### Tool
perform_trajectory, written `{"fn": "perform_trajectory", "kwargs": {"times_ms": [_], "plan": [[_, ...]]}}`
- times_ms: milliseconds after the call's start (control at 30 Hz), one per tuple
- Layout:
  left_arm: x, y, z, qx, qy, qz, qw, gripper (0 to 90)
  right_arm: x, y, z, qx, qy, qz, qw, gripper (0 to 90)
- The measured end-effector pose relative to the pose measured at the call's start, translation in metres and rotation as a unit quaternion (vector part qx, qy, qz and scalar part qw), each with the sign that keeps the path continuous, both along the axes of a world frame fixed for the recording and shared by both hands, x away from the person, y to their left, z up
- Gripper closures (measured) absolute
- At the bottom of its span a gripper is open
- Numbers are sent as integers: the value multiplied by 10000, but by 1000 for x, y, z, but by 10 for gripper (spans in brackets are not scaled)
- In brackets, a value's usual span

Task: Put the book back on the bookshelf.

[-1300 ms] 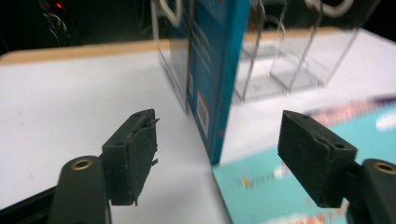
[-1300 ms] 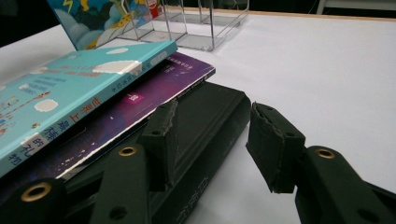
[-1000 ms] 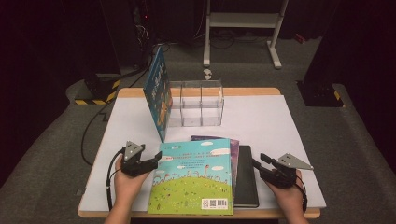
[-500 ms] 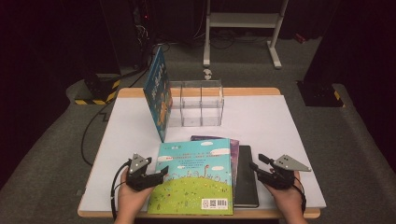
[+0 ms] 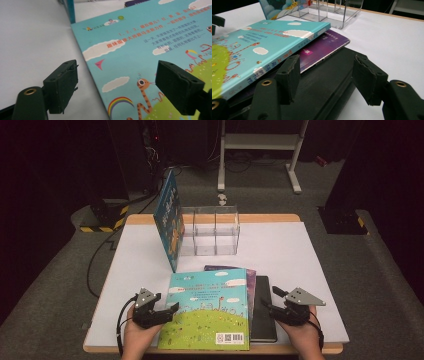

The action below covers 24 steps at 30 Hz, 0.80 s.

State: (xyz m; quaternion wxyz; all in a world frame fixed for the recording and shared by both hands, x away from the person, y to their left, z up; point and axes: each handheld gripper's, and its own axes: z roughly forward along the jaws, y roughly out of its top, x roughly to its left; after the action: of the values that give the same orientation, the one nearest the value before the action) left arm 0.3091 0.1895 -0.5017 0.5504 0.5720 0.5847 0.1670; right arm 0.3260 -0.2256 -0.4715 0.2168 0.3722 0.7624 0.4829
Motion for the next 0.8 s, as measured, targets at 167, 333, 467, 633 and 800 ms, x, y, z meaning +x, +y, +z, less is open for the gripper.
{"fn": "perform_trajectory", "kwargs": {"times_ms": [167,333,467,633,800], "plan": [[0,-4,-3,-3,64,-60,10000,180,-3,8,2,-14,34,138,9999,375],[-1,-5,-6,12,135,-136,9998,182,-5,19,5,0,119,308,9995,354],[-1,-7,-7,-78,195,-180,9996,182,-8,29,7,-23,173,410,9990,338],[-2,-8,-9,-66,246,-241,9994,192,-11,38,7,-111,199,525,9984,334],[-1,-8,-8,-109,325,-192,9992,200,-12,43,7,-159,229,582,9979,334]]}}
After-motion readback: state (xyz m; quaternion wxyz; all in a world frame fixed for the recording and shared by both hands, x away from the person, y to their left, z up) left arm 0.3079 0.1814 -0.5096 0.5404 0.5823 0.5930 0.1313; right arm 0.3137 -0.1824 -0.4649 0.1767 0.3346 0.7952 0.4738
